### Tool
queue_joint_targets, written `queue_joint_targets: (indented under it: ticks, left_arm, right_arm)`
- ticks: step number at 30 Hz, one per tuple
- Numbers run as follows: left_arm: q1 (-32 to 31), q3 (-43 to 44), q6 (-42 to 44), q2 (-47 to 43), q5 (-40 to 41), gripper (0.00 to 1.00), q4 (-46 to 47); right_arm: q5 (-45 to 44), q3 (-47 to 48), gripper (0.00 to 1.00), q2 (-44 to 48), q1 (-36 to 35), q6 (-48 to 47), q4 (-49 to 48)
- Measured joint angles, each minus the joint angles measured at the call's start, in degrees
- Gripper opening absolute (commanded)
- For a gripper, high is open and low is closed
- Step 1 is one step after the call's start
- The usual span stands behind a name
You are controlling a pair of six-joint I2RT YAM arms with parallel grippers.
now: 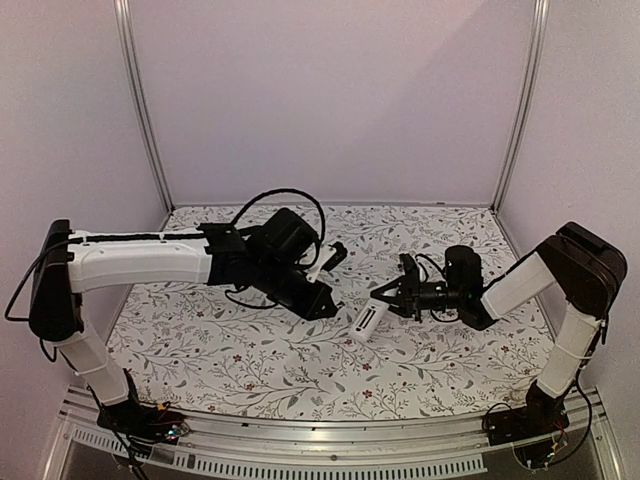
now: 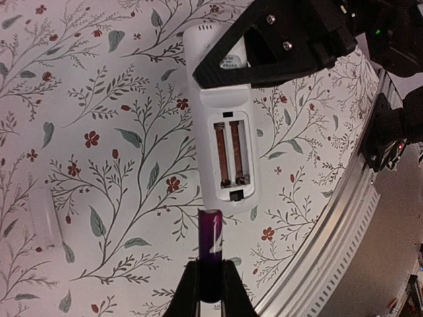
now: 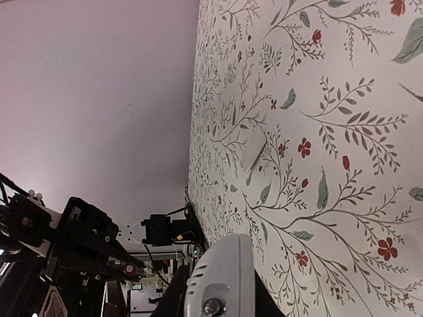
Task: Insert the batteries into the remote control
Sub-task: Place the battery in the battery compartment.
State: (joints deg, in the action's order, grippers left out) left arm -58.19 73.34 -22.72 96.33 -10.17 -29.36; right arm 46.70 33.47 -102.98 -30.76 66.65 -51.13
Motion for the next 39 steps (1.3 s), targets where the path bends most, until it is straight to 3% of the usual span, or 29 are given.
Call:
queue_joint_targets:
  ticks: [14,39]
  left_arm:
    - [-1.95,9.81,-7.48,6.64,3.67,0.0,-8.79]
    - [-3.69,12.79,-8.0,11.5,6.01,0.0,-11.89]
  right_arm:
    - [-4.94,2.14,0.0,1.36,-4.2,-0.24,5.62]
    - [-7.21,3.72,0.0,1.36,-6.14,1.51,6.14]
